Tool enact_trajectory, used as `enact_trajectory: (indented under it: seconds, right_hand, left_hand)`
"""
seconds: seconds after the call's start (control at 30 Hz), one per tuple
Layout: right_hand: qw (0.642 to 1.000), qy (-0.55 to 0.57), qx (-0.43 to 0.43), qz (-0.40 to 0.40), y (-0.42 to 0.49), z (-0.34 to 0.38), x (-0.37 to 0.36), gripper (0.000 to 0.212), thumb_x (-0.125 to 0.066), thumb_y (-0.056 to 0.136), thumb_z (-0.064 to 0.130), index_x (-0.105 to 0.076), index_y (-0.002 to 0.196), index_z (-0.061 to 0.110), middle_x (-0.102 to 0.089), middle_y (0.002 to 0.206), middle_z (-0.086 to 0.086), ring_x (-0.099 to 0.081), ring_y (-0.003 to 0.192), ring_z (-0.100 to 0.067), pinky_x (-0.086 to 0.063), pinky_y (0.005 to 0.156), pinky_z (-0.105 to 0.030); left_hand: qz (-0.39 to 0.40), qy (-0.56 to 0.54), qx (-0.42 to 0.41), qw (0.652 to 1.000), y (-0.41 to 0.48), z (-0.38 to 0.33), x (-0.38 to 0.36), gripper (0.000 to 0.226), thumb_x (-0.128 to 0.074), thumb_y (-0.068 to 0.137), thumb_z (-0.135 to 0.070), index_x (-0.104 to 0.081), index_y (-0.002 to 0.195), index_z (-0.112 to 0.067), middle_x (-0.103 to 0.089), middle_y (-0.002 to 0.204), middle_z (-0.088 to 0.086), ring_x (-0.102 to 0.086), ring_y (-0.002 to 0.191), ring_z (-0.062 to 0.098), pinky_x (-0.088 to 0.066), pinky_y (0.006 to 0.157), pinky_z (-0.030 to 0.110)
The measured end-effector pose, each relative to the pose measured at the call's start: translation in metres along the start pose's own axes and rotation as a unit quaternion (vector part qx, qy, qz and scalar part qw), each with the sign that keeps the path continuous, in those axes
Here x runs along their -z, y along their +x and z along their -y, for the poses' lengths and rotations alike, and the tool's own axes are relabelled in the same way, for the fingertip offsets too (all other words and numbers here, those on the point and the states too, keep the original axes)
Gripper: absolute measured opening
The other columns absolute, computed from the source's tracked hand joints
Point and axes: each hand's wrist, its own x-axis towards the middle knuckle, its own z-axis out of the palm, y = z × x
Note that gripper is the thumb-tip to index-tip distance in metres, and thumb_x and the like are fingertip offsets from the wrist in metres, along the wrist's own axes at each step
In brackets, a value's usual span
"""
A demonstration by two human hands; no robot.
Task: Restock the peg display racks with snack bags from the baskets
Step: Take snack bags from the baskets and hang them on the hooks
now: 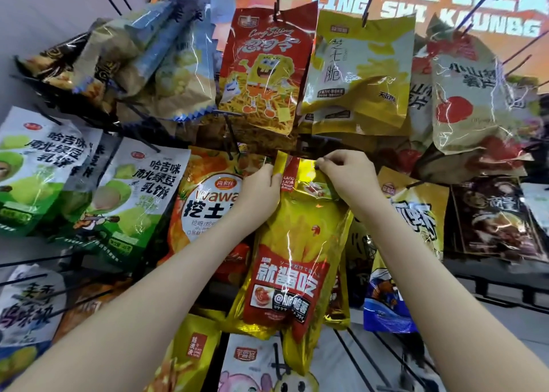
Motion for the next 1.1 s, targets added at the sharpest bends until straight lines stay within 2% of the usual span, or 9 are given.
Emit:
enact_trajectory:
  seconds: [0.17, 0.23, 0.27, 0.33, 0.43, 0.6, 0.8, 0.93, 1.1]
  right_hand:
    - [0.996, -0.083, -0.029, -0.019, 0.005, -0.01, -0.014, 0.02, -0.052, 0.097, 0.035, -0.067, 0.102, 0.023, -0.062, 0.101, 0.003, -0.053, 0.107, -0.022, -0.027, 0.091, -0.033]
    - [0.989, -0.132, -0.019, -0.069, 0.006, -0.013, -0.02, 0.022, -0.053, 0.096, 0.038, -0.064, 0.105, 0.021, -0.057, 0.111, 0.001, -0.047, 0.112, -0.021, -0.022, 0.087, -0.035]
    - [0.984, -0.148, -0.015, -0.094, 0.004, -0.014, -0.022, 0.023, -0.055, 0.094, 0.038, -0.061, 0.108, 0.02, -0.053, 0.116, -0.001, -0.043, 0.116, -0.022, -0.023, 0.09, -0.036]
    - [0.972, -0.181, 0.008, -0.15, -0.004, -0.016, -0.024, 0.029, -0.061, 0.091, 0.036, -0.054, 0.111, 0.017, -0.046, 0.12, -0.005, -0.038, 0.118, -0.025, -0.024, 0.096, -0.039]
    - [0.941, -0.237, 0.111, -0.213, -0.026, -0.027, -0.028, 0.023, -0.065, 0.085, 0.017, -0.055, 0.106, 0.015, -0.046, 0.114, -0.008, -0.037, 0.11, -0.026, -0.021, 0.092, -0.039]
    - [0.97, -0.189, 0.141, -0.064, -0.05, -0.052, -0.032, 0.026, -0.054, 0.095, 0.025, -0.064, 0.119, 0.019, -0.056, 0.12, -0.003, -0.046, 0.115, -0.026, -0.029, 0.091, -0.038]
    - [0.972, -0.202, 0.099, 0.065, -0.055, -0.057, -0.034, 0.047, -0.038, 0.101, 0.036, -0.035, 0.147, 0.026, -0.032, 0.151, 0.001, -0.022, 0.139, -0.017, -0.02, 0.111, -0.043]
    - [0.963, -0.241, 0.111, 0.048, -0.068, -0.062, -0.042, 0.051, -0.029, 0.101, 0.043, -0.028, 0.15, 0.031, -0.01, 0.16, -0.001, -0.004, 0.146, -0.018, -0.006, 0.114, -0.043]
    - [0.939, -0.279, 0.187, -0.079, -0.087, -0.06, -0.044, 0.049, -0.034, 0.092, 0.035, -0.057, 0.128, 0.011, -0.042, 0.146, -0.014, -0.032, 0.132, -0.027, -0.022, 0.105, -0.042]
  left_hand:
    - [-0.022, 0.034, 0.01, 0.999, 0.0, 0.002, -0.008, 0.027, -0.037, 0.103, -0.019, -0.047, 0.125, -0.007, -0.06, 0.106, 0.011, -0.047, 0.075, 0.012, -0.032, 0.049, 0.018]
    - [-0.065, 0.068, -0.025, 0.995, -0.008, 0.002, -0.012, 0.037, -0.043, 0.101, -0.013, -0.037, 0.137, -0.008, -0.059, 0.122, 0.014, -0.055, 0.09, 0.018, -0.042, 0.064, 0.017]
    - [-0.095, 0.096, -0.082, 0.987, -0.012, 0.003, -0.013, 0.047, -0.047, 0.099, -0.01, -0.032, 0.143, -0.009, -0.055, 0.131, 0.013, -0.055, 0.106, 0.022, -0.047, 0.084, 0.022]
    - [-0.12, 0.148, -0.206, 0.96, -0.02, 0.006, -0.015, 0.059, -0.053, 0.094, -0.015, -0.029, 0.148, -0.014, -0.044, 0.145, 0.01, -0.041, 0.131, 0.024, -0.034, 0.109, 0.034]
    - [-0.018, 0.186, -0.21, 0.96, -0.031, 0.009, -0.012, 0.055, -0.045, 0.096, -0.039, -0.032, 0.148, -0.028, -0.021, 0.159, 0.001, -0.009, 0.147, 0.018, -0.006, 0.116, 0.034]
    - [0.104, 0.212, -0.128, 0.963, -0.031, 0.025, -0.016, 0.053, -0.033, 0.101, -0.043, -0.017, 0.151, -0.037, 0.005, 0.162, -0.005, 0.014, 0.146, 0.009, 0.006, 0.117, 0.038]
    - [0.095, 0.249, -0.132, 0.955, -0.017, 0.037, -0.031, 0.051, -0.031, 0.102, -0.041, -0.02, 0.151, -0.033, 0.0, 0.162, 0.003, 0.01, 0.148, 0.018, -0.001, 0.119, 0.047]
    - [0.058, 0.217, -0.148, 0.963, -0.023, 0.039, -0.035, 0.049, -0.034, 0.103, -0.035, -0.026, 0.151, -0.027, -0.006, 0.161, 0.009, 0.003, 0.148, 0.023, -0.006, 0.12, 0.047]
    - [0.031, 0.105, -0.134, 0.985, -0.042, 0.034, -0.034, 0.046, -0.031, 0.104, -0.031, -0.03, 0.149, -0.026, -0.011, 0.161, 0.004, -0.003, 0.148, 0.016, -0.001, 0.116, 0.027]
